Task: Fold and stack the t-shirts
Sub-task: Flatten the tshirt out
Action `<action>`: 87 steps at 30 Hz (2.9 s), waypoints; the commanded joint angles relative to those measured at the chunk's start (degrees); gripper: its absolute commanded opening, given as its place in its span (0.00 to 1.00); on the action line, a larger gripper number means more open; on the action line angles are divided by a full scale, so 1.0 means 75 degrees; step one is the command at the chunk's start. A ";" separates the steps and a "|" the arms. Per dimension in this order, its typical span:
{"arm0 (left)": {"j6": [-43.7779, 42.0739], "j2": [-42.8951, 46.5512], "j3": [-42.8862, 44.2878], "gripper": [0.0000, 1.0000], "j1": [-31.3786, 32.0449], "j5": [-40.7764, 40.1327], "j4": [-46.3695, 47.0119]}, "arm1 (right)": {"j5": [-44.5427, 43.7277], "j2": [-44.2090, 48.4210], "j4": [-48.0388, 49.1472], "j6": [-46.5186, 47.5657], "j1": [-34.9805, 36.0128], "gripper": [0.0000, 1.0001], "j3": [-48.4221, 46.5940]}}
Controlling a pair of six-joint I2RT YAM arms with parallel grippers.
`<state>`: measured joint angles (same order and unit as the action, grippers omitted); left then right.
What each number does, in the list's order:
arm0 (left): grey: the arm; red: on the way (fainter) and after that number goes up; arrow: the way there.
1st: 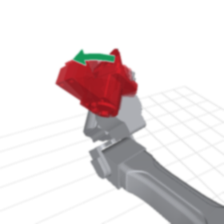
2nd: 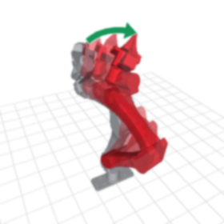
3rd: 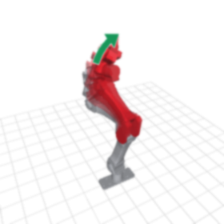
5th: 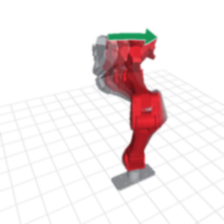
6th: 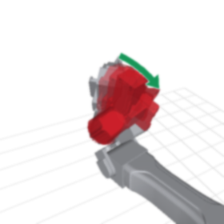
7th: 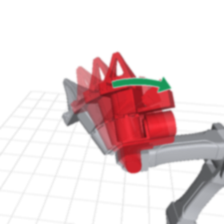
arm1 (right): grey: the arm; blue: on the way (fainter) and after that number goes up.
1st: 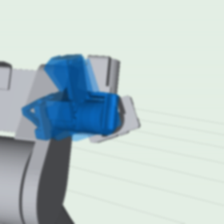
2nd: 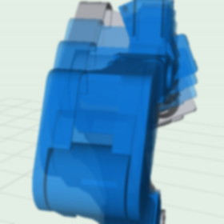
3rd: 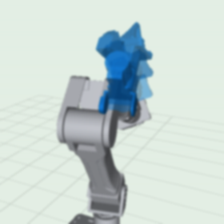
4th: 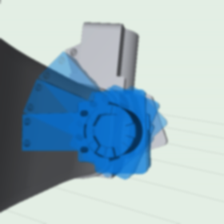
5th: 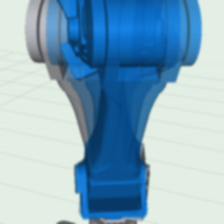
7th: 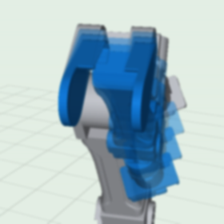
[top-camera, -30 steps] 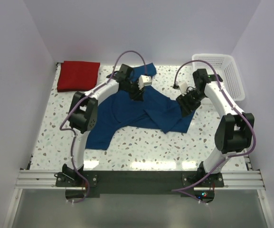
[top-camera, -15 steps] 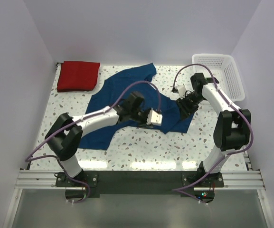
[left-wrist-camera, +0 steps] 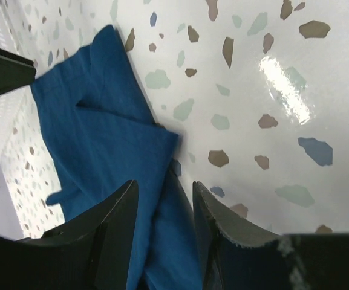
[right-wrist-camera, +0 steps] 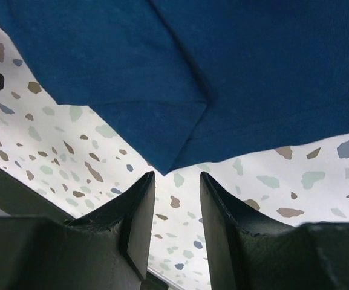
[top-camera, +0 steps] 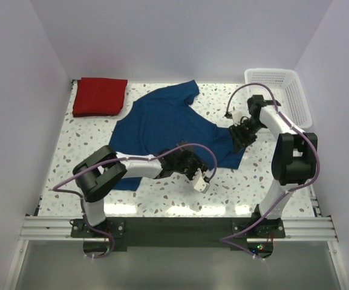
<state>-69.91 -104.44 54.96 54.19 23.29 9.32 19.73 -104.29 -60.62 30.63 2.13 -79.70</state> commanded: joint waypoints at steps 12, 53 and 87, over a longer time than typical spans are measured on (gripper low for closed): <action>-0.1413 -0.0957 0.0125 0.40 0.0426 -0.0082 0.1593 | 0.0276 -0.0122 -0.0179 0.0205 -0.0706 0.40 -0.0307; 0.4385 0.1362 0.2375 0.44 0.1788 0.3304 -0.4254 | 0.0311 0.0007 -0.0706 0.0439 -0.0882 0.40 -0.0623; 0.0252 0.2920 -0.1866 0.32 -0.6628 -0.1874 -0.7581 | -0.2618 -0.1247 0.1403 0.0345 0.0513 0.33 0.0490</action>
<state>-62.28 -85.62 45.54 4.62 14.15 -43.90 3.86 -111.42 -53.12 31.64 6.37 -75.75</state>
